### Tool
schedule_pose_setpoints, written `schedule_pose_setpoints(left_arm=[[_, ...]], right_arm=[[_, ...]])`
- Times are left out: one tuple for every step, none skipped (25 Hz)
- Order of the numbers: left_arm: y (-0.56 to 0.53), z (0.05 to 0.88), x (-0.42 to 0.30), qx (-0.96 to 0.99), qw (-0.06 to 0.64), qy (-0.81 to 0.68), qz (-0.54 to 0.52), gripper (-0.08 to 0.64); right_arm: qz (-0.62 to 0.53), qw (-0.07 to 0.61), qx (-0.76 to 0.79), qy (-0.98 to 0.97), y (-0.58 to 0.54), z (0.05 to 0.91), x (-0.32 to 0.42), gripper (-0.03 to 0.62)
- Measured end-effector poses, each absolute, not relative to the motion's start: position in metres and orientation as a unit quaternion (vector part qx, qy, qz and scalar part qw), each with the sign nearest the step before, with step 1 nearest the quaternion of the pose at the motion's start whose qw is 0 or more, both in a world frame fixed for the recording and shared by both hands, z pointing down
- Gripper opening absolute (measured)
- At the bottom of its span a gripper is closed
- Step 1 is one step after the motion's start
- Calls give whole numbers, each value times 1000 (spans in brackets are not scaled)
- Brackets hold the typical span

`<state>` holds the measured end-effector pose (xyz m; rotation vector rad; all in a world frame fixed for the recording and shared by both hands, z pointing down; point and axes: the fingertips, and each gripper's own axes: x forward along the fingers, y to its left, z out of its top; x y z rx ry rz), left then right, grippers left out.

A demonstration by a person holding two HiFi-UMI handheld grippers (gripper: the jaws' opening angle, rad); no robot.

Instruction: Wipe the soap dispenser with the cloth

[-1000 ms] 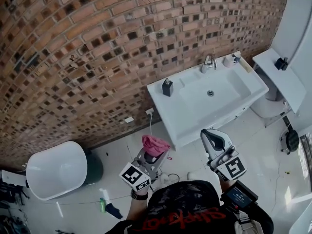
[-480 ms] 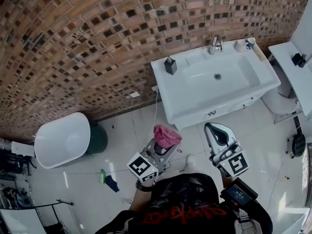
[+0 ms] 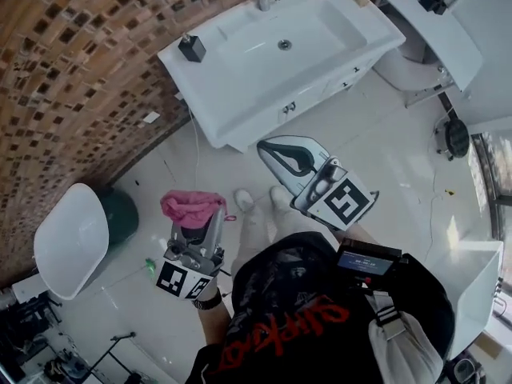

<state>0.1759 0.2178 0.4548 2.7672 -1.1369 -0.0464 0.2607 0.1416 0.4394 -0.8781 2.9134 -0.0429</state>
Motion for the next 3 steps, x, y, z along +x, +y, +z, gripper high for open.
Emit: schedule_pose_setpoints(left_arm=[[216,469,167,920,82,-384,-14,91],[214,484,158,917,90,-389,-11,91],[212,499,149,914,98,-393,-8,91]], right_arm=[[-15,55,-283,957,136,450,251,0],[-20,65,-278,958,131,462,241,0],[-25,75,-274,958,126,473,231,0]])
